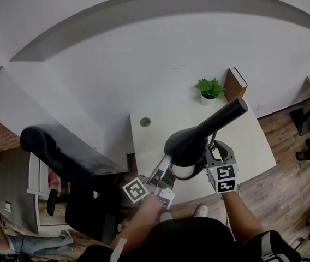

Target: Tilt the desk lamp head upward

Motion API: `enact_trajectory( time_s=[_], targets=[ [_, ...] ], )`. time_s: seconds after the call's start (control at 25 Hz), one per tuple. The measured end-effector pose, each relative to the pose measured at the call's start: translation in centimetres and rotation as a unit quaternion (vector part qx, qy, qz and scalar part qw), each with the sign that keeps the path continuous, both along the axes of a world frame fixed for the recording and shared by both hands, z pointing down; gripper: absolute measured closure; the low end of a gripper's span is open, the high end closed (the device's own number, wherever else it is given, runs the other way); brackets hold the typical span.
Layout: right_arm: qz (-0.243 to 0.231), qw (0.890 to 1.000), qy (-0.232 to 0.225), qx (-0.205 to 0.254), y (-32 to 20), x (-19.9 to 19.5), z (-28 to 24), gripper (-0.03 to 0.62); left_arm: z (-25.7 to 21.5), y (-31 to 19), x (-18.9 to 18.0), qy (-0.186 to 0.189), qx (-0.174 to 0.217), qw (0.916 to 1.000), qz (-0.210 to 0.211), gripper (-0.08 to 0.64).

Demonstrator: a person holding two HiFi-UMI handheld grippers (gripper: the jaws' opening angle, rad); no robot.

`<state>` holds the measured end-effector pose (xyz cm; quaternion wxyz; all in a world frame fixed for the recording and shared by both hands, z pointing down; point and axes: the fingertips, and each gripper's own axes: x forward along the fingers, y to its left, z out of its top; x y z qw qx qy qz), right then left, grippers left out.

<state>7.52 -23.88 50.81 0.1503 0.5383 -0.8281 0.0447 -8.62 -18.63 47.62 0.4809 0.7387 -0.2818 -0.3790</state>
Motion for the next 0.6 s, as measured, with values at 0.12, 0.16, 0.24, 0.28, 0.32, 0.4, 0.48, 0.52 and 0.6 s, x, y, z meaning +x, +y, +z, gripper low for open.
enact_trajectory(
  time_s=[0.12,0.16,0.24,0.28,0.32,0.4,0.48,0.52,0.6],
  targets=[
    [0.000,1.000,-0.011,0.004,-0.1,0.3,-0.3,0.551,0.6,-0.3,-0.3,0.054,-0.025,0.9982,-0.009,0.489],
    [-0.002,1.000,-0.014,0.004,-0.1,0.3,-0.3,0.554,0.8,-0.3,-0.3,0.072,-0.031,0.9968,-0.014,0.495],
    [-0.006,1.000,-0.017,0.004,-0.1,0.2,-0.3,0.554,0.8,-0.3,-0.5,0.098,-0.034,0.9943,-0.023,0.502],
    [-0.007,1.000,-0.020,0.004,-0.1,0.2,-0.4,0.554,0.8,-0.3,-0.5,0.107,-0.034,0.9934,-0.025,0.503],
    [-0.009,1.000,-0.024,0.006,-0.1,0.2,-0.4,0.554,0.9,-0.3,-0.5,0.115,-0.034,0.9925,-0.026,0.506],
    [-0.011,0.999,-0.028,0.013,-0.1,0.4,-0.3,0.554,1.1,-0.3,-0.4,0.128,-0.036,0.9909,-0.025,0.511],
    [-0.010,0.999,-0.028,0.020,0.0,0.4,-0.3,0.554,1.1,-0.2,-0.5,0.133,-0.036,0.9901,-0.026,0.514],
    [-0.010,0.999,-0.029,0.021,0.0,0.4,-0.3,0.554,0.9,-0.2,-0.6,0.134,-0.034,0.9901,-0.027,0.514],
    [-0.013,0.999,-0.031,0.020,0.0,0.3,-0.3,0.554,0.6,-0.2,-1.0,0.132,-0.028,0.9904,-0.028,0.515]
  ],
)
